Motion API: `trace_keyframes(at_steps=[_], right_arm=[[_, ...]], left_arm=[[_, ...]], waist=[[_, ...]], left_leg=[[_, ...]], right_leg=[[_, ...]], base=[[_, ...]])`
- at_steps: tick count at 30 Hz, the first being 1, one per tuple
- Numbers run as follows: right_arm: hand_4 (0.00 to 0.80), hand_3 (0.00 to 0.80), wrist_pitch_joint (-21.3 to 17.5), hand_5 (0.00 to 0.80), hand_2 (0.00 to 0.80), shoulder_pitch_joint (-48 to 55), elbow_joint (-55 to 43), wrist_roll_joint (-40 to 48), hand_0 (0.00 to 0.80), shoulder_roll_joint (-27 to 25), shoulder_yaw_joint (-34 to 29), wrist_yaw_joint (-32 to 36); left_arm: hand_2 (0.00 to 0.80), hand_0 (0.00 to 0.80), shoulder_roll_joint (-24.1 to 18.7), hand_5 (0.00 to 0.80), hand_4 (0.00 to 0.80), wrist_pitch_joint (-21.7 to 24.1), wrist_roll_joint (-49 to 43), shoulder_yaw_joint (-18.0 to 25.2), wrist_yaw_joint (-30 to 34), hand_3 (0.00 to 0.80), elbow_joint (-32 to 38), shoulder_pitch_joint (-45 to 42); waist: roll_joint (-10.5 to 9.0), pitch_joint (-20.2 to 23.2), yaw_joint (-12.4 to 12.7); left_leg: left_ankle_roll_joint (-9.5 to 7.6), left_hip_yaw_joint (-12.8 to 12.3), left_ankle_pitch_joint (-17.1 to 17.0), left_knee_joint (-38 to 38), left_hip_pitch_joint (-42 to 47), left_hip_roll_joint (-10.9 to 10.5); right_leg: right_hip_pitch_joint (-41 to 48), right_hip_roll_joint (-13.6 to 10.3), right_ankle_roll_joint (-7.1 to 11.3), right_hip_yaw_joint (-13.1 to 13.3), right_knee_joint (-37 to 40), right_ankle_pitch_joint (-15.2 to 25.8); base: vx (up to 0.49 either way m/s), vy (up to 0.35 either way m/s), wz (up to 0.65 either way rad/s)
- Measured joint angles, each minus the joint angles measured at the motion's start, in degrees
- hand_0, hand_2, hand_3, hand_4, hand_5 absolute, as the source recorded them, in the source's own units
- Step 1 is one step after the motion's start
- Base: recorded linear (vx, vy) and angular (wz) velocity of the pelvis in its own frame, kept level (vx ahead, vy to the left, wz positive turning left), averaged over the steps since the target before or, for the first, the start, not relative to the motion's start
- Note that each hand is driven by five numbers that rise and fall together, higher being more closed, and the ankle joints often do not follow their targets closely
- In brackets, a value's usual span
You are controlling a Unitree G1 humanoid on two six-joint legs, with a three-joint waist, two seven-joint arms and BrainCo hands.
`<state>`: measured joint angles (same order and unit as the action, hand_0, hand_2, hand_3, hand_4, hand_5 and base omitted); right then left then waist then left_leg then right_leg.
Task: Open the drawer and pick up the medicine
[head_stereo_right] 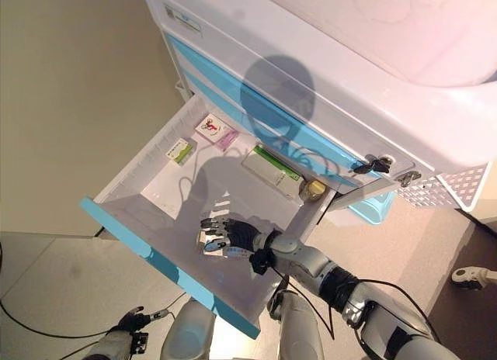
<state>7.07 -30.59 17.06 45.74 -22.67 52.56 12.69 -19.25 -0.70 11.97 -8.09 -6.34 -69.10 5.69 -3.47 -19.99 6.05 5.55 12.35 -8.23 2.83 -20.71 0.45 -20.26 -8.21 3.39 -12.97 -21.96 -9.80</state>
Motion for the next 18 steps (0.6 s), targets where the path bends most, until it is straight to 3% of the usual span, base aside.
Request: trace_keyframes(at_steps=[10,18], right_arm=[[0.000,0.000,0.07,0.000,0.000,-1.01,0.37,1.25,0.000,-0.83,0.33,0.15],[0.000,0.000,2.23,0.000,0.000,-3.62,-1.01,1.63,0.000,-3.09,5.03,4.40]], left_arm=[[0.000,0.000,-0.02,0.000,0.000,0.03,0.01,-0.40,-0.27,0.000,-0.41,0.23],[0.000,0.000,-0.03,0.000,0.000,0.38,0.02,-0.55,0.18,0.000,-0.66,0.22]], waist=[[0.48,0.24,0.72],[0.67,0.27,1.10]], left_leg=[[0.10,0.16,-0.07,-0.02,0.02,0.02],[0.11,0.18,-0.03,-0.10,0.00,-0.01]], right_leg=[[0.02,0.04,-0.06,-0.11,-0.15,-0.04],[-0.04,0.00,-0.06,-0.13,-0.23,-0.07]], base=[[0.002,-0.007,0.00],[0.000,0.000,0.00]])
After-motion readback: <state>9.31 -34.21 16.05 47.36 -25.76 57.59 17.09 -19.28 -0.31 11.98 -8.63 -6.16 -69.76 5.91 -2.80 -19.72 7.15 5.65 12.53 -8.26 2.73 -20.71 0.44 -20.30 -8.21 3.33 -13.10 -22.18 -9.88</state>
